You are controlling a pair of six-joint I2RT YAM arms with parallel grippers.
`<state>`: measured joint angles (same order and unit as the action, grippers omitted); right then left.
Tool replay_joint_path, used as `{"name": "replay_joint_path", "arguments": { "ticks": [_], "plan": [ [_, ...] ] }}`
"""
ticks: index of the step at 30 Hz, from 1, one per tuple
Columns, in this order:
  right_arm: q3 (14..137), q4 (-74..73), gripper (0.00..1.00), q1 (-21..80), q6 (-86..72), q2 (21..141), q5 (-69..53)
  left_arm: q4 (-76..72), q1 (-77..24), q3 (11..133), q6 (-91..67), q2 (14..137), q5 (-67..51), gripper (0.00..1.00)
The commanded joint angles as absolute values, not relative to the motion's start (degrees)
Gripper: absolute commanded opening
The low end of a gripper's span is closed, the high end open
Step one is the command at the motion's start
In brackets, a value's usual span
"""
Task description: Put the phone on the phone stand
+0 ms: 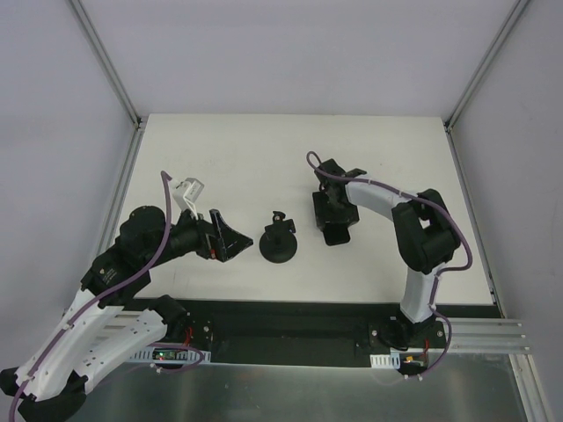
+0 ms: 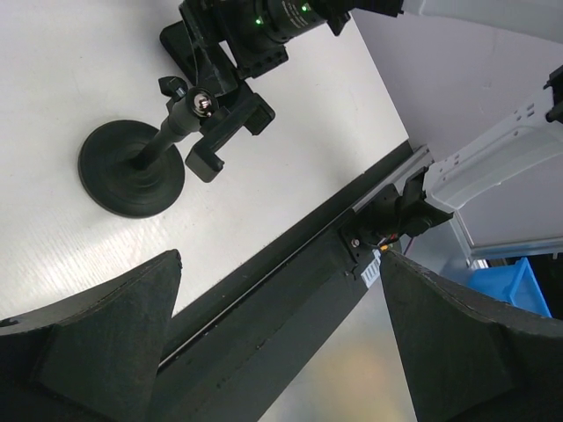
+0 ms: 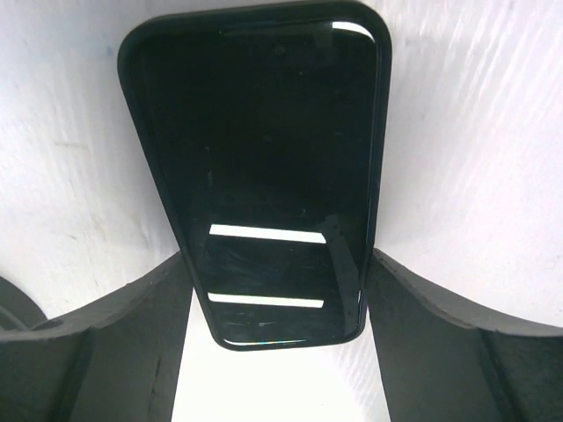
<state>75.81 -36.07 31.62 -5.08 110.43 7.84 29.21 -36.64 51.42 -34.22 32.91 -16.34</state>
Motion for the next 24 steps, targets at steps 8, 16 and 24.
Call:
{"name": "replay_joint_path", "arguments": {
  "ticks": [8, 16, 24],
  "plan": [
    [56.44, -15.50, 0.01, 31.90, -4.66, 93.62, 5.28, 28.65, -36.21, 56.15, -36.56, 36.47, -18.89, 0.93],
    [47.21, -4.84, 0.01, 31.55, -5.18, 79.82, 5.01, 28.30, -36.30, 65.73, -34.98, 46.83, -21.71, 0.88],
    [43.42, 1.93, 0.01, 31.29, -5.45, 65.24, 3.17, 24.17, -36.21, 73.38, -35.07, 57.81, -22.33, 0.73]
  ]
}}
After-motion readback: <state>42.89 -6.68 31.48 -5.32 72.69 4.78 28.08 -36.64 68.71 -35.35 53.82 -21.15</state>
